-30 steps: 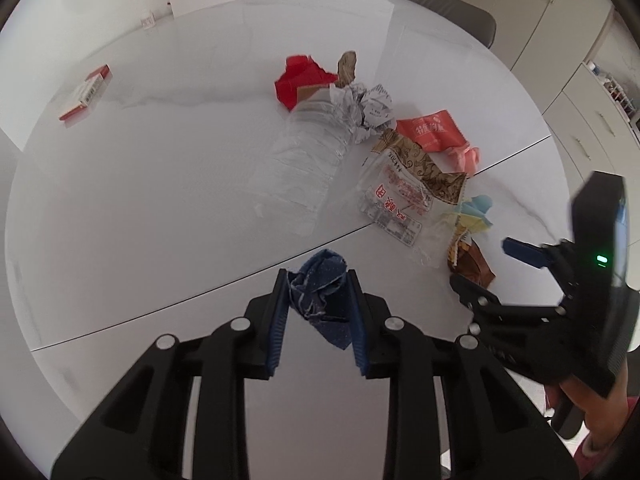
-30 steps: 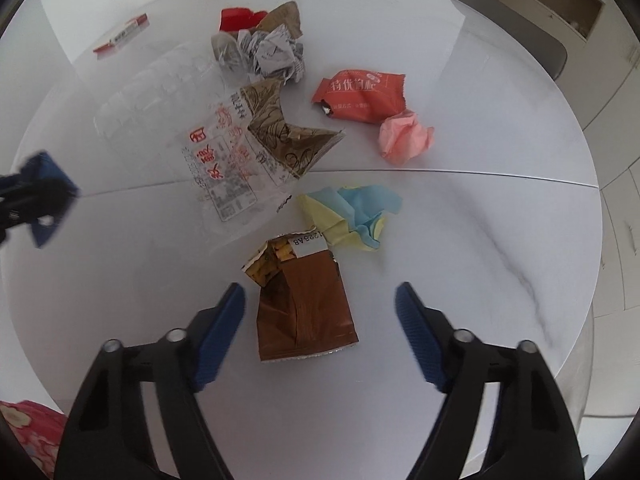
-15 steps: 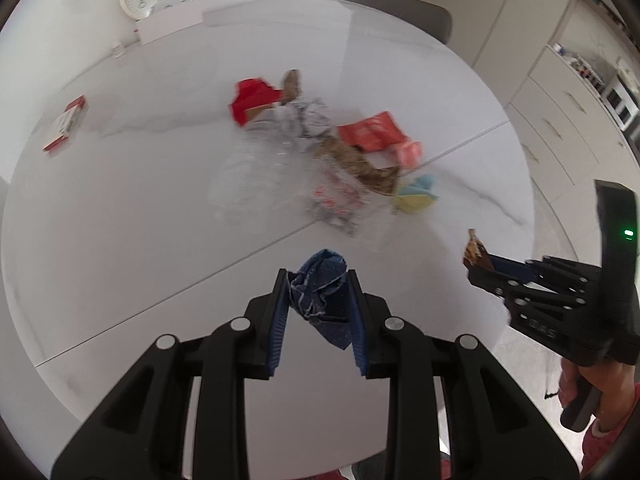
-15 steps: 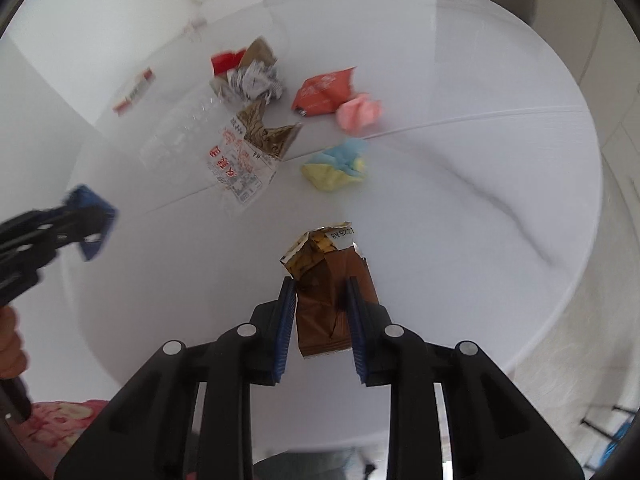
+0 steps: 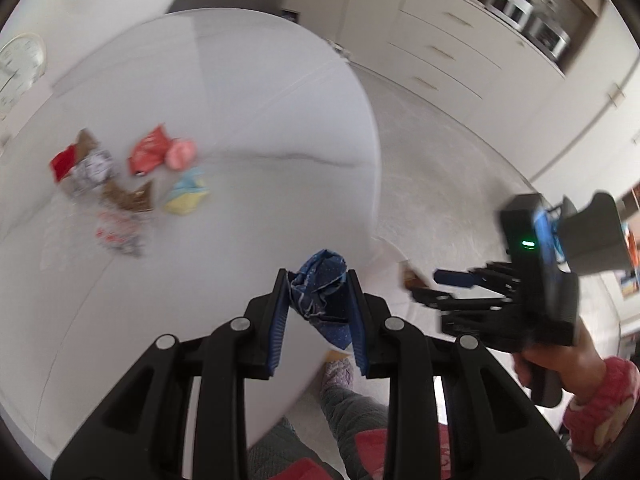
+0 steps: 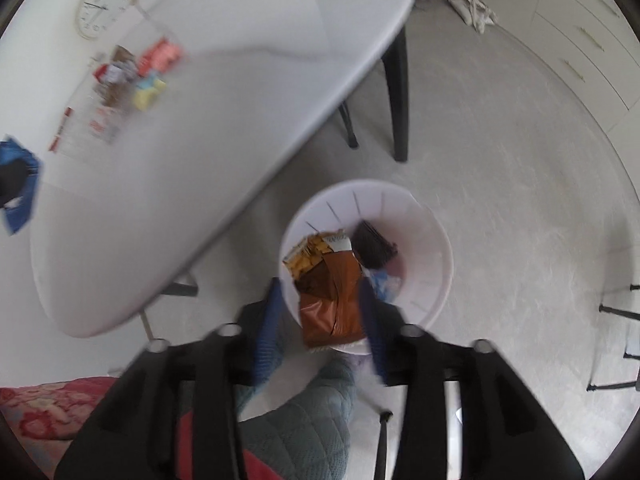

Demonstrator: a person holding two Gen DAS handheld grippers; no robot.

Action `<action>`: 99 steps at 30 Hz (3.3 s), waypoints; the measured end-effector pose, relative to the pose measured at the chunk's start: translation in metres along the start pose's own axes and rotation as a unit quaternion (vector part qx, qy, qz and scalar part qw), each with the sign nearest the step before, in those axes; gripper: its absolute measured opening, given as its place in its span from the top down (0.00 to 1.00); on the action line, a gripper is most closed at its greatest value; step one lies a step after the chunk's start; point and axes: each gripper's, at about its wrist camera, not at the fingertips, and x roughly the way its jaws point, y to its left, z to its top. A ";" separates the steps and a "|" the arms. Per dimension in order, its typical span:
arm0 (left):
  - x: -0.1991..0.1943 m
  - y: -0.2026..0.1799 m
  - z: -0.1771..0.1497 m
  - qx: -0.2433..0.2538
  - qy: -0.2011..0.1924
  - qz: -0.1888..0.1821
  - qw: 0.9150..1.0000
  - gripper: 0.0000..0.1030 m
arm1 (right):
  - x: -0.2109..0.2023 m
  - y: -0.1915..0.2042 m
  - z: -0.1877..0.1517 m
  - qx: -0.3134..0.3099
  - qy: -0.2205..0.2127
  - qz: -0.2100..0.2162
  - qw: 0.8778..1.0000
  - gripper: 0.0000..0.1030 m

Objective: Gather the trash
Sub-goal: 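Drop the brown bag and dark blue wrapper into the wastebasket, then move both grippers back over the table toward the bottle and snack packet, then grasp the clear bottle with the left gripper while the right grasps the snack packet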

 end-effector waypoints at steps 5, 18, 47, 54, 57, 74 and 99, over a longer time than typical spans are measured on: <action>0.024 -0.052 0.002 0.051 0.022 -0.015 0.998 0.73 | -0.020 -0.032 -0.008 0.033 -0.023 -0.019 0.999 0.14; 0.112 -0.105 -0.002 0.065 0.099 -0.032 0.992 0.31 | -0.098 -0.112 -0.020 0.113 -0.103 -0.086 0.984 0.06; -0.046 0.114 0.003 -0.123 -0.060 0.131 0.982 0.07 | -0.123 0.055 0.050 -0.024 -0.159 -0.019 0.987 0.02; -0.008 0.219 0.021 -0.124 -0.018 0.185 0.975 0.07 | -0.101 0.114 0.071 -0.058 -0.141 -0.011 0.988 0.02; 0.014 0.248 0.029 -0.106 0.000 0.174 0.979 0.07 | -0.089 0.137 0.079 -0.068 -0.130 -0.013 0.989 0.02; 0.055 0.310 0.020 -0.117 0.039 0.090 0.988 0.41 | -0.001 0.280 0.142 -0.314 -0.050 0.009 0.948 0.02; -0.077 0.304 -0.050 -0.218 -0.049 0.151 0.963 0.41 | 0.085 0.324 0.181 -0.422 0.024 0.032 0.906 0.46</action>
